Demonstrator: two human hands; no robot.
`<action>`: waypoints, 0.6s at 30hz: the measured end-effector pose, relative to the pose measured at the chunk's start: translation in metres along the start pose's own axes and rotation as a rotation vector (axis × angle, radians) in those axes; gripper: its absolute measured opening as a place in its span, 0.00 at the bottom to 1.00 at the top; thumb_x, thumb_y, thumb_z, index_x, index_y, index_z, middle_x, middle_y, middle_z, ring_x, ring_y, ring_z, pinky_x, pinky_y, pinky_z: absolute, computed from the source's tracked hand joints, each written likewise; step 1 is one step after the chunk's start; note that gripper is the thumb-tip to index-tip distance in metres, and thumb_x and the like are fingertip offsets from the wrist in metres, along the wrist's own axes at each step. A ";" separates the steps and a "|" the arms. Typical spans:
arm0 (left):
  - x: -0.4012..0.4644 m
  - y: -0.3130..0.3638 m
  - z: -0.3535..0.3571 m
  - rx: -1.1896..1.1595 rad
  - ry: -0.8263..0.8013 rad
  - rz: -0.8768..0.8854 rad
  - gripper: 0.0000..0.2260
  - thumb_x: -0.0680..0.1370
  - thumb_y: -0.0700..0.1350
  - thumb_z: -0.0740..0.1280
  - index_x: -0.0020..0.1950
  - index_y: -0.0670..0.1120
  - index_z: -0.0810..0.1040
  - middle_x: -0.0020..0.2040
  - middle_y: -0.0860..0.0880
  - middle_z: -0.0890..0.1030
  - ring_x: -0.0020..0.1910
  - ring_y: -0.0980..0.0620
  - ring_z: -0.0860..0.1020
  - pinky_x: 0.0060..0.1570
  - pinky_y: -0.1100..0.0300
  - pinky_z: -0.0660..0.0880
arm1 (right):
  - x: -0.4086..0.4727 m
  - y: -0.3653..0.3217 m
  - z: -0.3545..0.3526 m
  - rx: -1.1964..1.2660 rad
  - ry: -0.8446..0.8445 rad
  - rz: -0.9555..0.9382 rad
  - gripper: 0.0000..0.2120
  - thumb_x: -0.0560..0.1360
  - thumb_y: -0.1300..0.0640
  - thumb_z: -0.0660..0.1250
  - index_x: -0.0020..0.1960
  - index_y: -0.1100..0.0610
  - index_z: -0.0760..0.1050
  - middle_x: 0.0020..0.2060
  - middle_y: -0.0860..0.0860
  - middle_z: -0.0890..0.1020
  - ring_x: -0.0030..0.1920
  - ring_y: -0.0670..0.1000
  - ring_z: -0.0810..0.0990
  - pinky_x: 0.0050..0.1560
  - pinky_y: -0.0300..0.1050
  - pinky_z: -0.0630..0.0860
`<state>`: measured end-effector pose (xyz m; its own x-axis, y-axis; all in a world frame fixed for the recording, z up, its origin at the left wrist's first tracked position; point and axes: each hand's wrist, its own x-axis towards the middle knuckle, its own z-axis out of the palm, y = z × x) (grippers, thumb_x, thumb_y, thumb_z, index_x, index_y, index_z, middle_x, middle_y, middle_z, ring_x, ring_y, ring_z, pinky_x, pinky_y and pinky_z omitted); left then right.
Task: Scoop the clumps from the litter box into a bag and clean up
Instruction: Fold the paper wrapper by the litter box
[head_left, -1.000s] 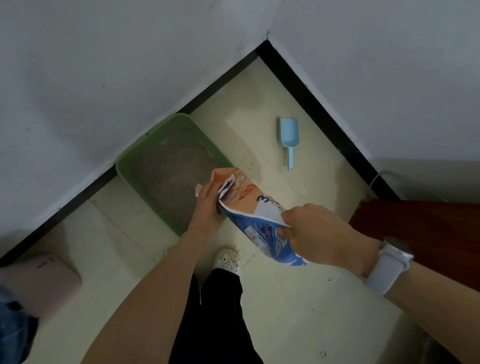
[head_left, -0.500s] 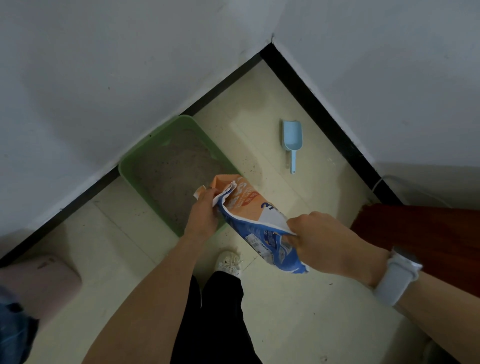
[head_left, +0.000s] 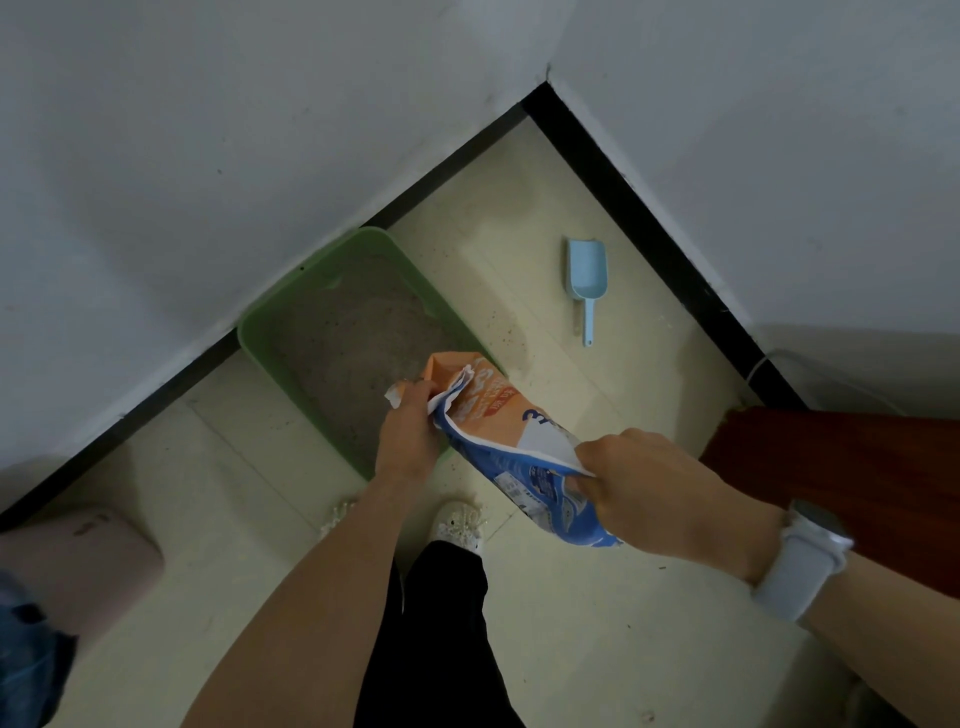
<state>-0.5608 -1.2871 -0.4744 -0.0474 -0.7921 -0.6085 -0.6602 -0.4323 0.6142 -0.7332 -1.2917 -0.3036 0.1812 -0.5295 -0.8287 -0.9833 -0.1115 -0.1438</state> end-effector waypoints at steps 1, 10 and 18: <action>0.000 0.000 0.000 0.007 0.001 0.005 0.13 0.80 0.40 0.59 0.64 0.44 0.70 0.59 0.41 0.77 0.56 0.39 0.75 0.45 0.62 0.67 | 0.000 -0.001 -0.001 0.001 -0.002 -0.002 0.06 0.78 0.52 0.55 0.44 0.53 0.64 0.47 0.57 0.76 0.39 0.54 0.67 0.39 0.41 0.63; 0.000 -0.006 0.001 -0.012 -0.012 -0.004 0.14 0.80 0.40 0.59 0.66 0.44 0.70 0.58 0.41 0.77 0.56 0.40 0.76 0.45 0.64 0.65 | 0.002 -0.004 0.000 0.002 -0.018 -0.016 0.06 0.78 0.52 0.57 0.44 0.52 0.62 0.36 0.51 0.66 0.38 0.52 0.67 0.29 0.35 0.59; 0.001 -0.014 0.002 -0.015 -0.006 0.007 0.15 0.78 0.38 0.63 0.64 0.43 0.72 0.57 0.41 0.78 0.55 0.42 0.77 0.43 0.69 0.63 | 0.003 -0.004 0.005 0.006 0.000 -0.031 0.05 0.78 0.52 0.57 0.46 0.53 0.66 0.40 0.53 0.69 0.39 0.53 0.67 0.29 0.35 0.58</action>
<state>-0.5530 -1.2814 -0.4849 -0.0565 -0.7927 -0.6070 -0.6484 -0.4332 0.6260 -0.7287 -1.2887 -0.3086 0.2121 -0.5258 -0.8237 -0.9772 -0.1233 -0.1728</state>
